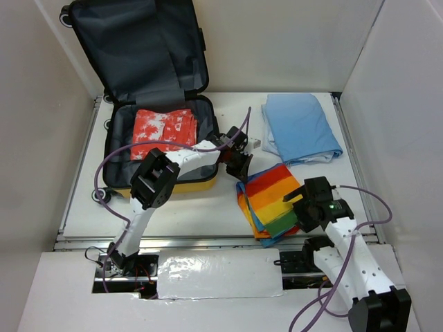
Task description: Pack the luggage
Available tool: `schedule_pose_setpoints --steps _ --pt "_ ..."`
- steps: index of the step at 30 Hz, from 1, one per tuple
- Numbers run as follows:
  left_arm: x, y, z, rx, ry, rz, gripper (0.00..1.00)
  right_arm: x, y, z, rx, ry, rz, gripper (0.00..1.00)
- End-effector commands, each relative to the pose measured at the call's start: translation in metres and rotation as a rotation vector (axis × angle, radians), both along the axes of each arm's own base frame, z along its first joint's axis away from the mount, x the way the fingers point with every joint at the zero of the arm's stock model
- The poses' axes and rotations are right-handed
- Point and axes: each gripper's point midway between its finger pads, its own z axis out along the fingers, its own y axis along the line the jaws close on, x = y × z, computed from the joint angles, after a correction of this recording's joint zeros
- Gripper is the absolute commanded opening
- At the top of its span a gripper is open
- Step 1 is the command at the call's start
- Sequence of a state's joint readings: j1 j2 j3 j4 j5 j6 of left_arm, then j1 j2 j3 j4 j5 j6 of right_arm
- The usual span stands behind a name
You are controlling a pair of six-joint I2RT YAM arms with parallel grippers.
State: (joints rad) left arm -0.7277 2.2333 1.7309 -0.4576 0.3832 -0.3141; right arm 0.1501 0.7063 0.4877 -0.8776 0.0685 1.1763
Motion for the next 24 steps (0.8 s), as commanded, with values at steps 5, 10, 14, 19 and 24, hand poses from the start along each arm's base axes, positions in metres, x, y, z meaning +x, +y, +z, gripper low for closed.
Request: schedule_pose_setpoints --steps 5,10,14,19,24 --pt "0.014 0.008 0.022 0.007 -0.064 0.078 0.00 -0.006 -0.029 0.009 -0.094 -0.030 -0.150 0.99" --pt "0.025 0.015 0.025 0.022 -0.076 0.114 0.00 -0.008 -0.036 0.003 -0.125 -0.016 -0.184 0.99" --pt "0.034 0.020 0.028 0.018 -0.072 0.135 0.00 -0.003 -0.025 -0.010 -0.076 0.003 -0.155 0.98" --pt "0.032 0.021 0.030 0.015 -0.074 0.133 0.00 0.014 -0.011 -0.016 -0.016 -0.080 -0.092 0.90" --pt "0.030 0.025 0.028 0.023 -0.069 0.136 0.00 0.011 -0.005 -0.033 0.010 -0.060 -0.080 0.83"
